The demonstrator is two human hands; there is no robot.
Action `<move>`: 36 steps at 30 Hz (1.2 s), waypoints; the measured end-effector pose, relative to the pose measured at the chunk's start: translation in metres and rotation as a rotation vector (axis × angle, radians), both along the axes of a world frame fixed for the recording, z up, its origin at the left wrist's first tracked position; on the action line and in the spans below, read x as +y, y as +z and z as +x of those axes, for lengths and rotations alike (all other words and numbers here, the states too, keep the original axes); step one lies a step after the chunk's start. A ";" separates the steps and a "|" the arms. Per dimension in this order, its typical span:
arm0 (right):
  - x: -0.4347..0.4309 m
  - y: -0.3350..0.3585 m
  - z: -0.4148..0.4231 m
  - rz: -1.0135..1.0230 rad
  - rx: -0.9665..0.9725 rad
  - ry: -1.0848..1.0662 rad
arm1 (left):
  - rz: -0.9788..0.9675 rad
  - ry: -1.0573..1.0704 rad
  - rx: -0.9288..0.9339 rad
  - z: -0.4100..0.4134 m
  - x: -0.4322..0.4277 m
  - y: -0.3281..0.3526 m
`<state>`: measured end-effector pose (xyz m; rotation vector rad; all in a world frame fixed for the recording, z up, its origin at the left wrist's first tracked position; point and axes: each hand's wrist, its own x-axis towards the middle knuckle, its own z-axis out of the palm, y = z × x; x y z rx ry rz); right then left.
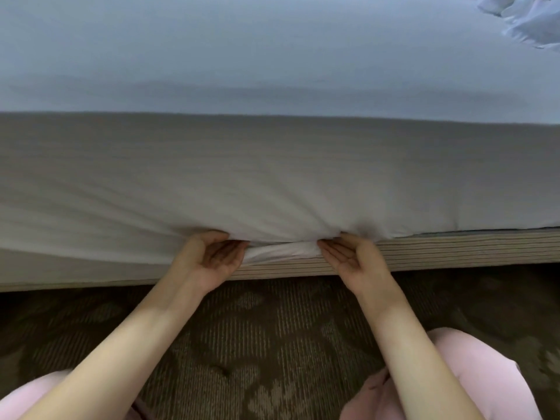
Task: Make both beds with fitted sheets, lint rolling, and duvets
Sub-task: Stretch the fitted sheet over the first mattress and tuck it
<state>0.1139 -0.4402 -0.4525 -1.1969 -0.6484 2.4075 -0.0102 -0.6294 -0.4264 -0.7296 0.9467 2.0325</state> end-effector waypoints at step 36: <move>-0.019 -0.009 -0.053 -0.154 0.713 -0.119 | 0.341 -0.589 0.310 -0.033 -0.006 -0.037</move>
